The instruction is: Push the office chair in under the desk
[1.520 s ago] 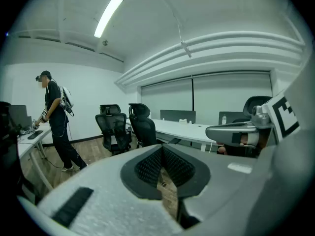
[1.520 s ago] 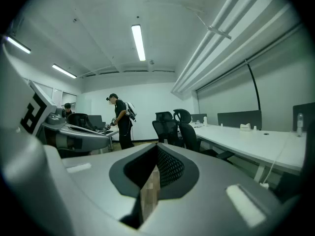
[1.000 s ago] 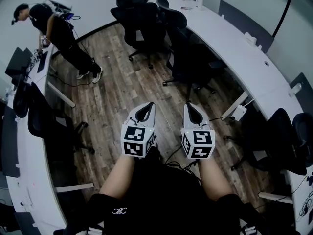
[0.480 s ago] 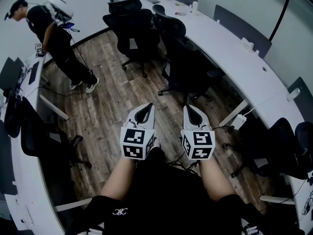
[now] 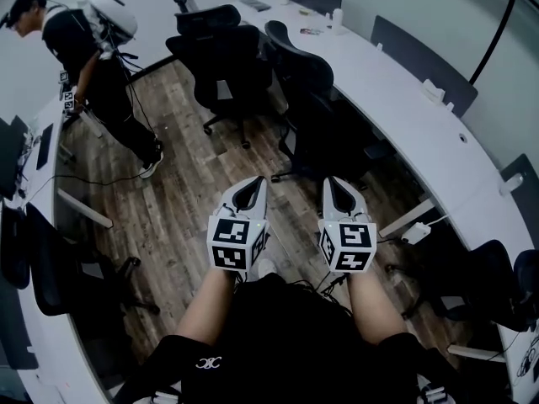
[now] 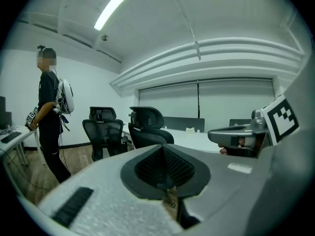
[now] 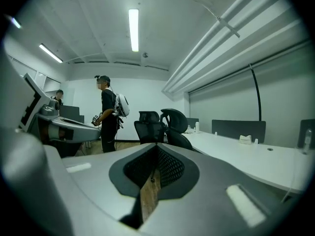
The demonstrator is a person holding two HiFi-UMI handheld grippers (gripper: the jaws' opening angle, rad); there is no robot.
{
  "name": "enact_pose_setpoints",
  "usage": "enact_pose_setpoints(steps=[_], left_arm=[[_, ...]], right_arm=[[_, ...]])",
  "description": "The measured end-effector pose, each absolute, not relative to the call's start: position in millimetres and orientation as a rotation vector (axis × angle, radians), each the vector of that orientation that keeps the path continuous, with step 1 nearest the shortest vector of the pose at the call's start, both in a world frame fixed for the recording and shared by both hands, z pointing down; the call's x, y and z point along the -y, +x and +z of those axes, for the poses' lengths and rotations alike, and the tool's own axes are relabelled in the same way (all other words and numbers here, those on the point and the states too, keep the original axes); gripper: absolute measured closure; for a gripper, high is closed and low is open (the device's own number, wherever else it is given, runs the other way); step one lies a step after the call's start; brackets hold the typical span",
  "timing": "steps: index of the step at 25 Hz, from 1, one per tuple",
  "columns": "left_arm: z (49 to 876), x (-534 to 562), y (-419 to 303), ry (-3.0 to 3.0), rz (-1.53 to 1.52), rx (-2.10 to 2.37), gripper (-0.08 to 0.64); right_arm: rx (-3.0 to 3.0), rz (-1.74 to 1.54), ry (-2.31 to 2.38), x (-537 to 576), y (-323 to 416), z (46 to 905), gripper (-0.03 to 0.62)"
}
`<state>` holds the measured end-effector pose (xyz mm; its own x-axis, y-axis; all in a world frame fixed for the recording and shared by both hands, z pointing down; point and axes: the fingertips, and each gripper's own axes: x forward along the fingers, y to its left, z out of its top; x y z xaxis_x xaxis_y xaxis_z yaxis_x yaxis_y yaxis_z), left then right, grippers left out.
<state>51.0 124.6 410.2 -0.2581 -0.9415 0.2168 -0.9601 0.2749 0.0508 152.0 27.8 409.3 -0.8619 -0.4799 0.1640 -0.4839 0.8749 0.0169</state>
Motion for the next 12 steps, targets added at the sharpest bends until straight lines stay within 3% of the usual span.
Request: enact_pose_setpoints(steps=[8, 12], left_arm=[[428.5, -65.3, -47.3, 1.776, 0.164, 2.269, 0.552], [432.9, -37.8, -85.9, 1.798, 0.176, 2.245, 0.552]], right_arm=[[2.817, 0.047, 0.847, 46.3, 69.3, 421.3, 0.583], [2.794, 0.035, 0.897, 82.9, 39.2, 423.8, 0.548]])
